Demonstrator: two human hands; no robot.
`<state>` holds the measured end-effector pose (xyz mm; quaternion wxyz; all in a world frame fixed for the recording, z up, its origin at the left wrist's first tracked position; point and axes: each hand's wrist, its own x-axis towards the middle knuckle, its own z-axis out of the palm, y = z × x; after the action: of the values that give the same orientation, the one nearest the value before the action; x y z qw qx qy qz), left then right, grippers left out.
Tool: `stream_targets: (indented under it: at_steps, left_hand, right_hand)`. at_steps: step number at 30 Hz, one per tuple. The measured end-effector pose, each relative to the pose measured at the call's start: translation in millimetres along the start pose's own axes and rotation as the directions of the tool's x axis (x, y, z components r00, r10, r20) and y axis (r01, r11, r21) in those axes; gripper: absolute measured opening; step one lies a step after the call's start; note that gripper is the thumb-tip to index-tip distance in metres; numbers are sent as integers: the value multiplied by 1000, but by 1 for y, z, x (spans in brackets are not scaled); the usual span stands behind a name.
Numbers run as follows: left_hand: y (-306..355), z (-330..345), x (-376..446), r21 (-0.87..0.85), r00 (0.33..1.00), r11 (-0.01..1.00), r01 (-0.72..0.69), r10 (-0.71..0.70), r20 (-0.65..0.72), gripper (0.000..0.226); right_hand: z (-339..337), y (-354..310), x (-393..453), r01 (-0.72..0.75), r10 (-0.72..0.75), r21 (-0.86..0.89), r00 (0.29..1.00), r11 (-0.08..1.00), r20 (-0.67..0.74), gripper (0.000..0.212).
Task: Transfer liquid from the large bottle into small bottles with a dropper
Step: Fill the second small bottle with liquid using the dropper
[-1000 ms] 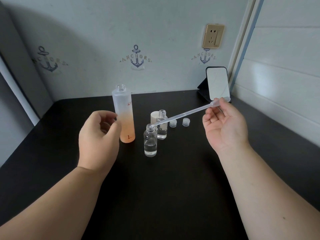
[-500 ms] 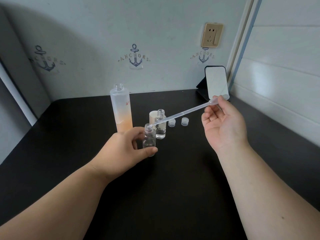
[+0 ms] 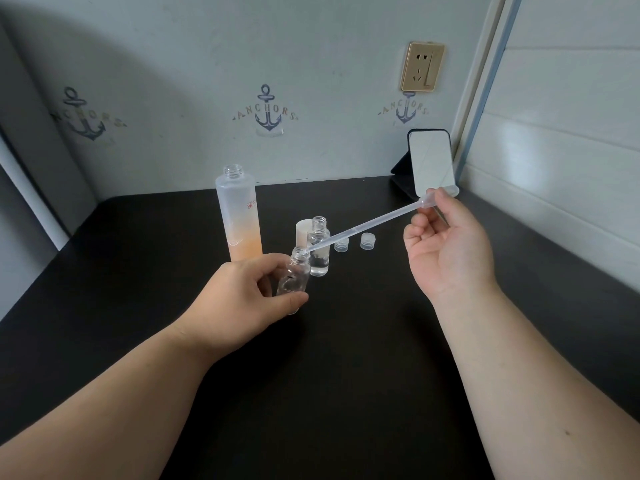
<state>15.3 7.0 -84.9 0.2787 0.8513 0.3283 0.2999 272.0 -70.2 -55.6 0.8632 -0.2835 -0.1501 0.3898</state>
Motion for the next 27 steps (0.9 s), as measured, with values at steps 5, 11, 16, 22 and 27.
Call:
stream_targets:
  at_steps: [5,11,16,22,27]
  left_hand:
    - [-2,0,0,-9,1000,1000,-4,4,2,23]
    - [-1,0,1,-18,1000,1000,-16,16,7,31]
    - [-2,-1,0,-26,1000,1000,-15,16,12,33]
    - [-3,-1,1,-19,1000,1000,-15,16,8,36]
    - [-3,-1,1,-7,1000,1000,0,0,12,34]
  right_hand:
    - [0,1,0,-12,12,-5,1000,1000,4,7]
    - [1,-1,0,-9,9,-7,1000,1000,11,17]
    - [2,-1,0,-4,4,-9,1000,1000,-16,14]
    - [1,-2,1,-1,1,-3,1000,1000,-25,10]
    - [1,-1,1,2,-3,-31,1000,1000,-18,20]
